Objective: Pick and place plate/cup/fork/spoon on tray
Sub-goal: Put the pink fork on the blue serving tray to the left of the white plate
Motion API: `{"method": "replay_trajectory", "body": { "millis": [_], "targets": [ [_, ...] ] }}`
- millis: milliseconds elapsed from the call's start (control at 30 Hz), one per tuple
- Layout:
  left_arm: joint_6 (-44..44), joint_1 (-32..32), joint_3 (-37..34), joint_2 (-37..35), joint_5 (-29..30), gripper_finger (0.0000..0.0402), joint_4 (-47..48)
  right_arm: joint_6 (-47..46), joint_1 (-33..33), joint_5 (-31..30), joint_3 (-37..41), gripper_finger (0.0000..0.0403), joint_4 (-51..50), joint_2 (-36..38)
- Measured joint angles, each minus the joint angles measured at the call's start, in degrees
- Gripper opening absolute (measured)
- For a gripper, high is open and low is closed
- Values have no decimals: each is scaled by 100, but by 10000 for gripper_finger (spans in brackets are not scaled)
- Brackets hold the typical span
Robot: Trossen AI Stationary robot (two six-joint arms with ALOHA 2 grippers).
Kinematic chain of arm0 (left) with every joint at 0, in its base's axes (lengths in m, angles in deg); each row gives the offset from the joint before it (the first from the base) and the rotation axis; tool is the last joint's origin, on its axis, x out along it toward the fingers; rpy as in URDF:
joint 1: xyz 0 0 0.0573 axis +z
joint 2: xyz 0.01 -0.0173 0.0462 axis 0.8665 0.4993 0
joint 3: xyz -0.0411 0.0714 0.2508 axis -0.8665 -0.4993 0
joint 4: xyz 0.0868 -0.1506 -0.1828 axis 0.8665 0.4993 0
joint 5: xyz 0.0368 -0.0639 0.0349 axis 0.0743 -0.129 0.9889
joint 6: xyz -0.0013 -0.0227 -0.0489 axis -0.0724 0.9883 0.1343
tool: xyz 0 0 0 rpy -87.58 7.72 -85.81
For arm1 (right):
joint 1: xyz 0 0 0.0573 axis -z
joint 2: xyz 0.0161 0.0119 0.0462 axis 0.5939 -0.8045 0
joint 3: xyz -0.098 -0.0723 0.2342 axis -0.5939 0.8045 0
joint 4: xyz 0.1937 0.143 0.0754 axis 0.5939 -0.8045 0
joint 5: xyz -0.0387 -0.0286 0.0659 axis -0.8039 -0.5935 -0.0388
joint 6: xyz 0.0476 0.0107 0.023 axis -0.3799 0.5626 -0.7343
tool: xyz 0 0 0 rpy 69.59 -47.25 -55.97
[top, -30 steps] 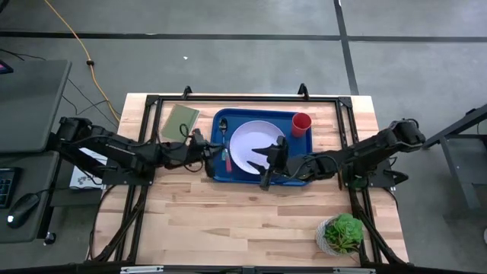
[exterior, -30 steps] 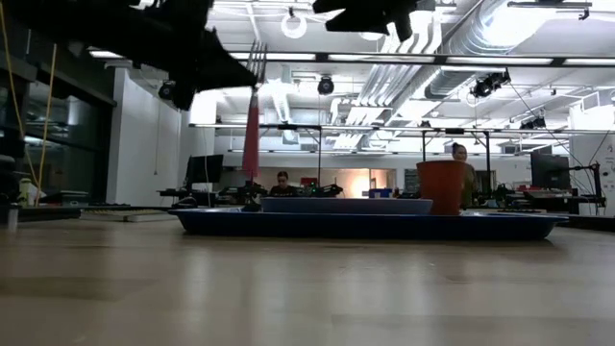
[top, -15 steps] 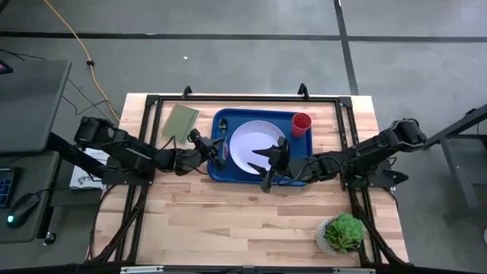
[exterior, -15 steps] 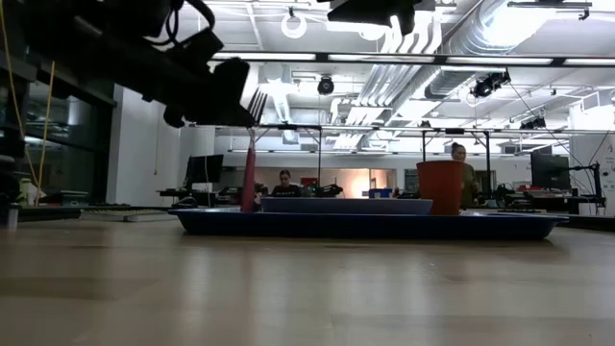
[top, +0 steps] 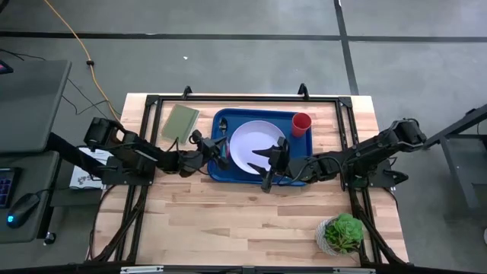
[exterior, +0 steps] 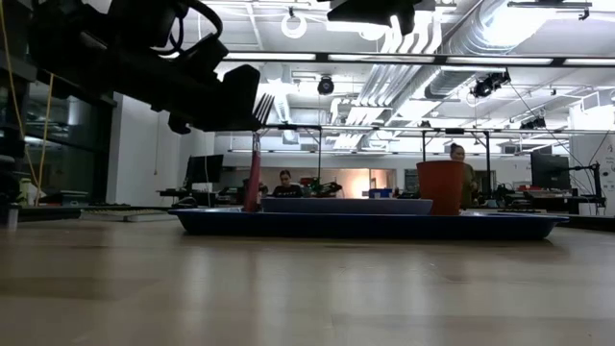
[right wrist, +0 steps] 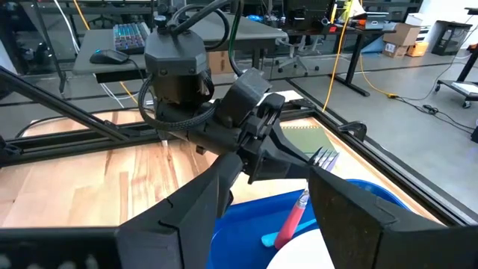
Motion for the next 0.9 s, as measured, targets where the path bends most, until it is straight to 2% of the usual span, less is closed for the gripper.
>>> {"method": "replay_trajectory", "body": {
  "millis": [367,567,667,833,900],
  "targets": [
    [-34,-10,0,2,-344,0,-286,0,0,0,1,201,0,-2],
    [-332,-106,122,2,-246,0,-308,0,0,2,1,201,0,-4],
    [-754,-208,222,-1,52,0,-308,0,0,12,1,201,-12,-4],
    [-1730,-317,339,-83,1190,0,-276,-2,0,105,1,201,-20,-7],
    [-1903,-231,373,-101,1330,0,-273,-2,2,107,1,201,-20,-7]
  ]
}}
